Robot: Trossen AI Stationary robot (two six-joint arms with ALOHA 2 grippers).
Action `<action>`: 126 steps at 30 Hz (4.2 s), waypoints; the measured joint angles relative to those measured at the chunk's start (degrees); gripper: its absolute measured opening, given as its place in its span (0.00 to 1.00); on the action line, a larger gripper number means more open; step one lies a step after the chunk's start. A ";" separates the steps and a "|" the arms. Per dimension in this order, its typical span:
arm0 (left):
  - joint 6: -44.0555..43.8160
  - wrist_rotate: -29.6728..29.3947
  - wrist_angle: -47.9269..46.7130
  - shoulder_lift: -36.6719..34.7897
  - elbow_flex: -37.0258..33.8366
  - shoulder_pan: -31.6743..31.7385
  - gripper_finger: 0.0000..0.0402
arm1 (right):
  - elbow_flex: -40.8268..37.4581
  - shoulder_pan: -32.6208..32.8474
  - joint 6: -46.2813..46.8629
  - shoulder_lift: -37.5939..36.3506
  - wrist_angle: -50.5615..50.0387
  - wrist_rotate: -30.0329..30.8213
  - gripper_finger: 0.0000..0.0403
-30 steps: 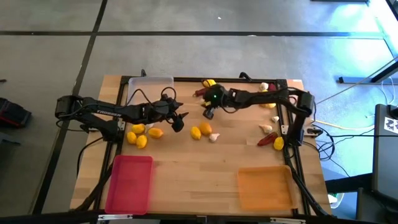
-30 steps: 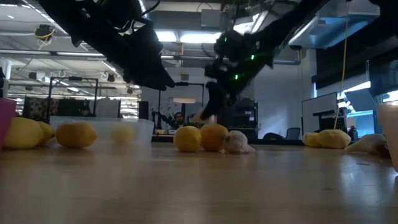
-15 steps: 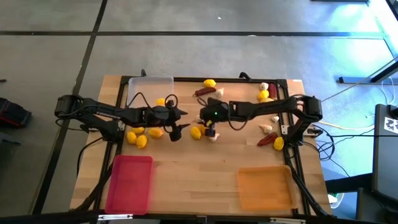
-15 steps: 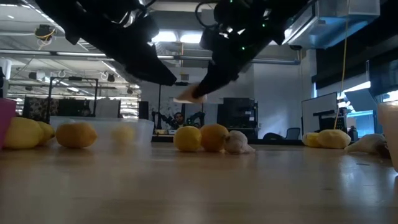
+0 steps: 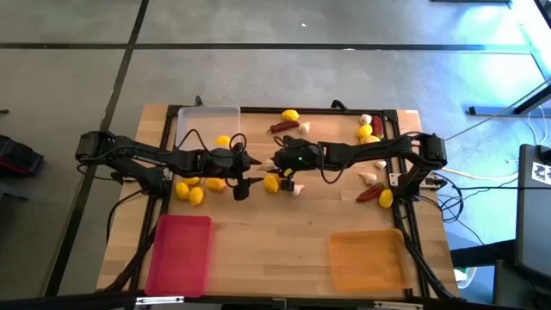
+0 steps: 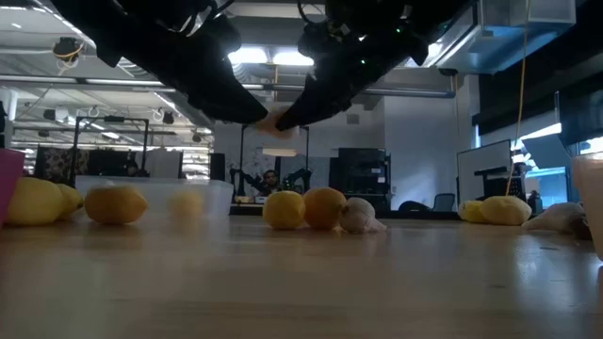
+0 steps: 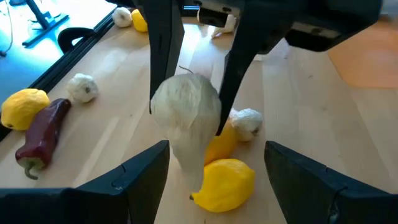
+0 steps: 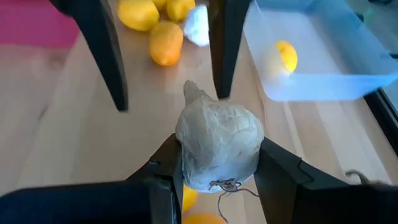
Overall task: Sort produce into baskets
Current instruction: Put the white garlic into the bottom left red bin, then put the yellow lemon into the left white bin
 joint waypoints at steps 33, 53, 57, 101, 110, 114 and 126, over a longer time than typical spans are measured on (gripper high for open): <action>2.69 -0.32 -1.28 -1.23 0.12 0.09 0.04 | -0.17 0.70 3.32 -0.52 1.81 -1.12 0.41; -2.05 -1.70 -35.48 -5.91 14.28 -9.66 0.06 | -0.01 4.35 1.37 -17.21 -28.10 -2.47 0.56; -6.14 -1.80 -42.57 -5.88 17.95 -13.65 0.06 | -0.67 5.04 1.54 -15.84 -27.95 -1.83 0.56; -94.79 11.41 -77.86 -5.88 11.25 -56.26 0.14 | -4.63 5.09 4.55 -15.65 -23.44 0.63 0.56; -94.40 14.39 -76.87 -6.20 10.93 -55.02 0.35 | -4.63 5.09 4.55 -15.65 -23.39 0.63 0.56; -92.63 15.60 -76.43 -8.17 12.20 -53.17 0.38 | -4.63 5.09 4.55 -15.65 -22.89 0.63 0.56; -76.50 -12.40 -75.21 -17.15 17.14 -47.75 0.39 | -4.61 5.09 6.05 -15.65 -22.24 0.63 0.56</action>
